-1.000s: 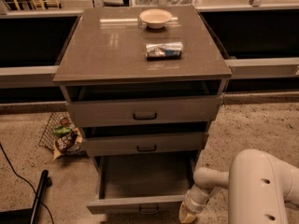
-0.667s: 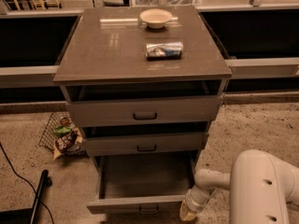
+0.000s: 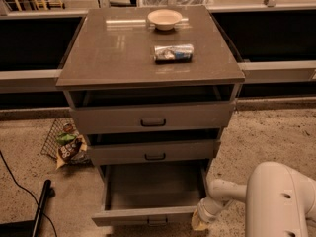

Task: Close bottom drawer

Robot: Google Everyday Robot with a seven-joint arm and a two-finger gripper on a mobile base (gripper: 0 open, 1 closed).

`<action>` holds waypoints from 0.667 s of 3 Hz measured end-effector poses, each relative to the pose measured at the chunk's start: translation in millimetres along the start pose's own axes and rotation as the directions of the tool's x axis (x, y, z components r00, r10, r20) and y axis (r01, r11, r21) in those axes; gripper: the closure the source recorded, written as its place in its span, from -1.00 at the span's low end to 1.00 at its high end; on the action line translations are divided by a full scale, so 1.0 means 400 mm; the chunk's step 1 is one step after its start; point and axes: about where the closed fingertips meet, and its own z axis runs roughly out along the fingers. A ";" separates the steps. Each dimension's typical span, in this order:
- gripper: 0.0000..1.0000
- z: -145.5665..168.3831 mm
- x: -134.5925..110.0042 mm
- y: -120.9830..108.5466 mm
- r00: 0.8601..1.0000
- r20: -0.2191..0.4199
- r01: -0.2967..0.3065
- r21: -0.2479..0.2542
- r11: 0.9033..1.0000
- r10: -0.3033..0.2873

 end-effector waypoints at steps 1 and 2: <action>0.17 0.000 0.000 0.000 1.000 0.000 0.000 0.000 1.000 0.000; -0.30 0.000 0.000 0.000 1.000 0.000 0.000 0.000 1.000 0.000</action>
Offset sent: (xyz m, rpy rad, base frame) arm 0.0000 0.0000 0.0000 0.0000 0.0000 0.0000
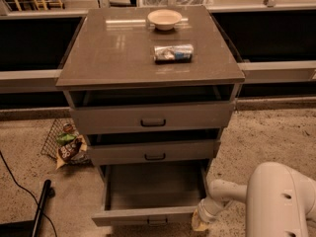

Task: Close bottom drawer

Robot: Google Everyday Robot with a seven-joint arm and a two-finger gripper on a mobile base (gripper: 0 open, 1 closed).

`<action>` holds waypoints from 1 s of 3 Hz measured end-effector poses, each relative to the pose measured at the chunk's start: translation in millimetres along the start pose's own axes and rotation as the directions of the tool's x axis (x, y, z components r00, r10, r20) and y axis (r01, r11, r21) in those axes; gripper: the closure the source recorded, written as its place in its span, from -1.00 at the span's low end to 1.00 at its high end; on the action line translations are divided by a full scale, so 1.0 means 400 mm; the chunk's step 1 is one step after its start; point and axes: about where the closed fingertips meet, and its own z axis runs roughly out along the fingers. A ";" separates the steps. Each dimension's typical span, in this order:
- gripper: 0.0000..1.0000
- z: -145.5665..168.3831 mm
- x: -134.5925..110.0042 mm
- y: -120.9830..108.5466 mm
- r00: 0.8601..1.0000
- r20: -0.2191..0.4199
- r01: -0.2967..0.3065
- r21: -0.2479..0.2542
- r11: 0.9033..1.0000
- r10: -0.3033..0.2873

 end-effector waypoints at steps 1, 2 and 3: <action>-0.77 0.000 0.000 0.000 1.000 0.000 0.000 0.000 1.000 0.000; -1.00 0.000 0.000 0.000 1.000 0.000 0.000 0.000 1.000 0.000; -1.00 0.004 -0.001 0.001 1.000 0.013 0.002 0.004 1.000 -0.002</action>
Offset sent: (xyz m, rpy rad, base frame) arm 0.0000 0.0000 0.0000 0.0000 0.0000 0.0000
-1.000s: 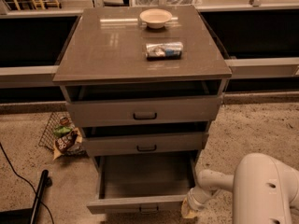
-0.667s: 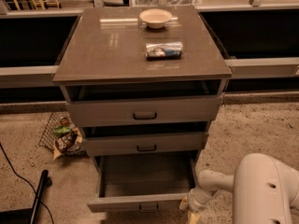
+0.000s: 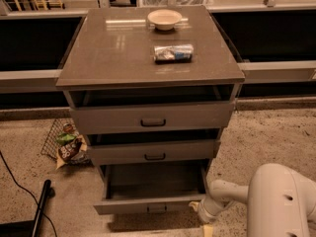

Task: Close bottom drawer

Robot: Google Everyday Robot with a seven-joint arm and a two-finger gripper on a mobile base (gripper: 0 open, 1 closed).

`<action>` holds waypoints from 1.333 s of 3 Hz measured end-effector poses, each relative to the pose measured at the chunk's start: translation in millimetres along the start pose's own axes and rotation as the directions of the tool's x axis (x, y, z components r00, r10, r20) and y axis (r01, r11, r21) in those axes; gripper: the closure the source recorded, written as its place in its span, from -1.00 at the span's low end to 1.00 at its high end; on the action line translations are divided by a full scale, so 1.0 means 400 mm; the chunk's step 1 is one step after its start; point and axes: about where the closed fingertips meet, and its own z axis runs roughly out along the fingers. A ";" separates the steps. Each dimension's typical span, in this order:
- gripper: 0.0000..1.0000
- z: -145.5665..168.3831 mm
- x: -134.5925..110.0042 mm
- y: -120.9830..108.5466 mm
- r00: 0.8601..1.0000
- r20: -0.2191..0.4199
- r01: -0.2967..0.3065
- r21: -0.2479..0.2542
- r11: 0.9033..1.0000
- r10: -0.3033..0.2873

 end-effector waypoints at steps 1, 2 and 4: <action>-0.62 -0.012 0.003 -0.041 0.999 0.046 0.007 0.064 0.998 -0.010; -0.16 -0.038 0.011 -0.119 0.996 0.077 0.028 0.157 0.987 -0.041; 0.75 -0.060 0.019 -0.273 0.987 0.129 0.057 0.272 0.961 -0.095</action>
Offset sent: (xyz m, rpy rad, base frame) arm 0.0981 -0.0118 0.0122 0.1413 -0.2692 -0.0800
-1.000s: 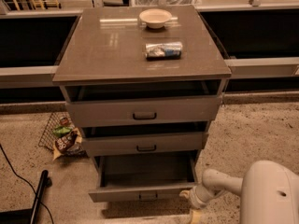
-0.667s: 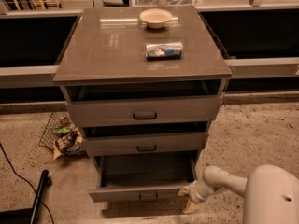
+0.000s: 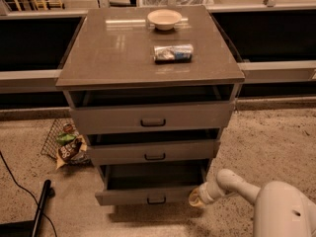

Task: Close bottom drawer

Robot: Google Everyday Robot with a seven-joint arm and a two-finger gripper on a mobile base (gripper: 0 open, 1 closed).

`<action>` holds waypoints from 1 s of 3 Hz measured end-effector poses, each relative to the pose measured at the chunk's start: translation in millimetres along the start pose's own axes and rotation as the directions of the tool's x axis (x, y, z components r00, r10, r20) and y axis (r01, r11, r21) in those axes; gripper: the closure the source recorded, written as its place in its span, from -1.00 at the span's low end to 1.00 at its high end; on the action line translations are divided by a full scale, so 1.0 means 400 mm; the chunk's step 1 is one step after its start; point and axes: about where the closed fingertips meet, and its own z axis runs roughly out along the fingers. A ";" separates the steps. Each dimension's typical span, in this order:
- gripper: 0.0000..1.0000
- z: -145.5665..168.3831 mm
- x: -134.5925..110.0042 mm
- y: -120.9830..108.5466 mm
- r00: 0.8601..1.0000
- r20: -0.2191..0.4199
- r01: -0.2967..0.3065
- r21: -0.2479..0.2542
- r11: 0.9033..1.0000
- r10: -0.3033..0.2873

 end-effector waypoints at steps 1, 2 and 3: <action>0.76 -0.007 0.010 -0.023 1.000 -0.004 0.002 0.017 1.000 -0.002; 0.29 -0.007 0.010 -0.023 1.000 -0.004 0.002 0.017 1.000 -0.002; -0.17 -0.007 0.010 -0.023 1.000 -0.004 0.002 0.017 1.000 -0.002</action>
Offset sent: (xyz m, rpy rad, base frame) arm 0.0094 -0.0040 0.0012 -0.0016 -0.0157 -0.0081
